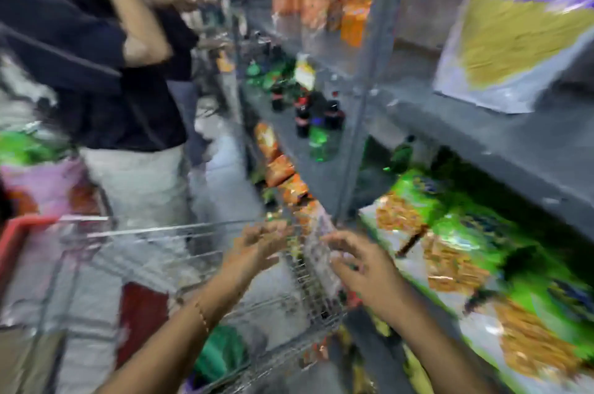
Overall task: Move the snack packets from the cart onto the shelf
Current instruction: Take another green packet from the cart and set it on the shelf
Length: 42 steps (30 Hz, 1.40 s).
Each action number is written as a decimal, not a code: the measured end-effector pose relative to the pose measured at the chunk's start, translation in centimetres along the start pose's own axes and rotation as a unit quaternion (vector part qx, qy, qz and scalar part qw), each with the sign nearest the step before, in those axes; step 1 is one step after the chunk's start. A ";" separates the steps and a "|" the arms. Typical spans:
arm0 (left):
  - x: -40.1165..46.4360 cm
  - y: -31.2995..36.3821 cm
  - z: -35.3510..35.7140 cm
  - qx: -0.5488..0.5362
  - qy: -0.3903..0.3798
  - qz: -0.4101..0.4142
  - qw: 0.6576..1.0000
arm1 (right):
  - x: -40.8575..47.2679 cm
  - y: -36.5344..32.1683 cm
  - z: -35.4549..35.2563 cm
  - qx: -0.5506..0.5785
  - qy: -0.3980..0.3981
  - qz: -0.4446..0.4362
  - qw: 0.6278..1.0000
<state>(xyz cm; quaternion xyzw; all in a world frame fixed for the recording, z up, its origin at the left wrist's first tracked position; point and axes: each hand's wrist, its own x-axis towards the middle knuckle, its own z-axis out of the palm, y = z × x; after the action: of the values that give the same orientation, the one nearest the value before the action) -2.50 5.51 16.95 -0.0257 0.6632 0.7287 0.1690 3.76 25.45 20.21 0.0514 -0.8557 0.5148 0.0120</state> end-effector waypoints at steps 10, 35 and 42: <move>1.5 -15.9 -19.5 0.508 -0.020 -0.176 0.843 | 6.5 12.5 20.4 -0.206 -0.409 0.207 0.865; 8.9 -8.6 -16.4 0.009 -0.052 -0.007 0.999 | 11.3 1.8 12.4 -0.314 -0.069 -0.016 0.947; 5.3 4.7 -4.4 0.144 -0.189 0.104 0.966 | 7.7 -15.1 -5.3 -0.088 0.211 -0.201 0.953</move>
<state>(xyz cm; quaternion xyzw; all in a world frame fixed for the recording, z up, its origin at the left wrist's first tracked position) -9.65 2.08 19.56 0.2059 0.7164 0.6305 0.2165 -2.57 22.51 36.55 0.1109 -0.8474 0.4237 0.3002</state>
